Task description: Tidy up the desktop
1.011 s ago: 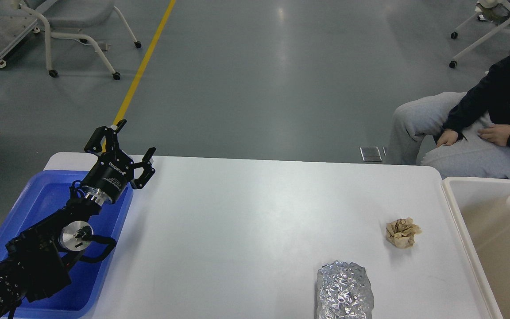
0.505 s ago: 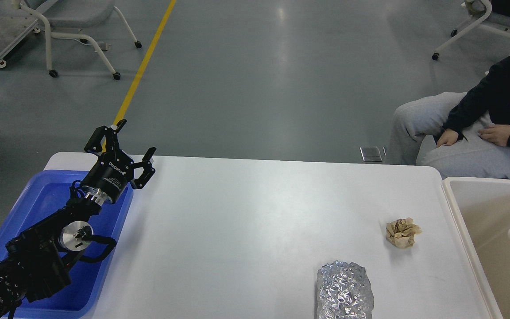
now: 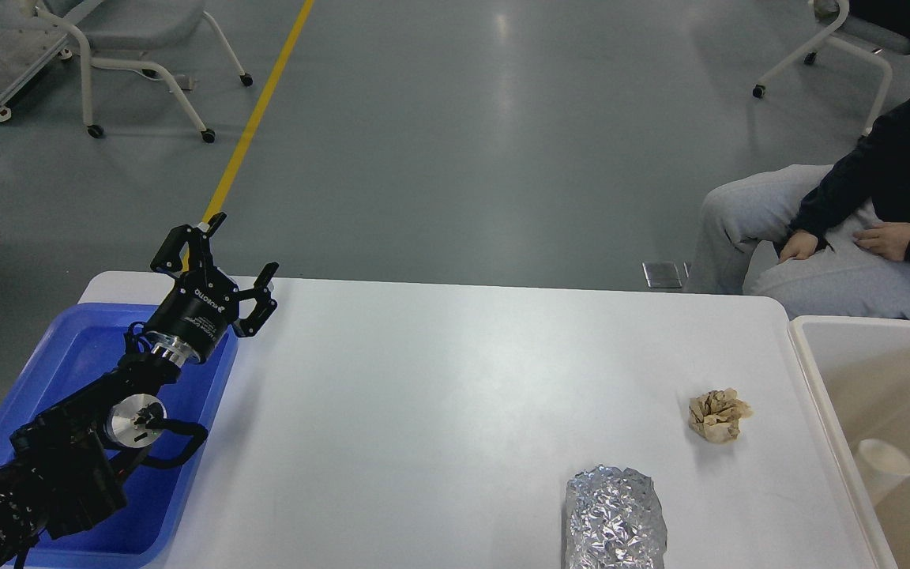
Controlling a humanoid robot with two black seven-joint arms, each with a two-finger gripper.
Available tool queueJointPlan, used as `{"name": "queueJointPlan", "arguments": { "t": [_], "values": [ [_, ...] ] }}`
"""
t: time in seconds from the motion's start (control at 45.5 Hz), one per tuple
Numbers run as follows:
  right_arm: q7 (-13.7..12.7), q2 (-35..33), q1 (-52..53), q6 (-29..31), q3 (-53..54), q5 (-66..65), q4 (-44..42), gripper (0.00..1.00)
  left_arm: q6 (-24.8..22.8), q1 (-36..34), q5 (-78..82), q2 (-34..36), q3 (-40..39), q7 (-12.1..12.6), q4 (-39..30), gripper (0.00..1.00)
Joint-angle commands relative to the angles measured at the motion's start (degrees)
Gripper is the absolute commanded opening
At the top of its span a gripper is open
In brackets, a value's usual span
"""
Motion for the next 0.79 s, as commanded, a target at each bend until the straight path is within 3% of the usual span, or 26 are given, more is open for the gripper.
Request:
{"name": "queueJointPlan", "arguments": {
  "t": [0.0,0.352,0.484,0.769],
  "values": [
    [0.2,0.1,0.0,0.0,1.4,-0.5,0.0,1.0,0.0,0.0,0.0,0.0,0.0,0.0,0.0,1.0],
    [0.5,-2.3,6.8,0.9,1.7,-0.3,1.0,1.0,0.0,0.0,0.0,0.0,0.0,0.0,0.0,1.0],
    [0.5,-3.2,10.7,1.0,6.7,0.2,2.8,1.0,0.0,0.0,0.0,0.0,0.0,0.0,0.0,1.0],
    [0.5,-13.0,11.6,11.0,18.8,0.2,27.9,1.0,0.0,0.0,0.0,0.0,0.1,0.0,0.0,1.0]
  ]
}}
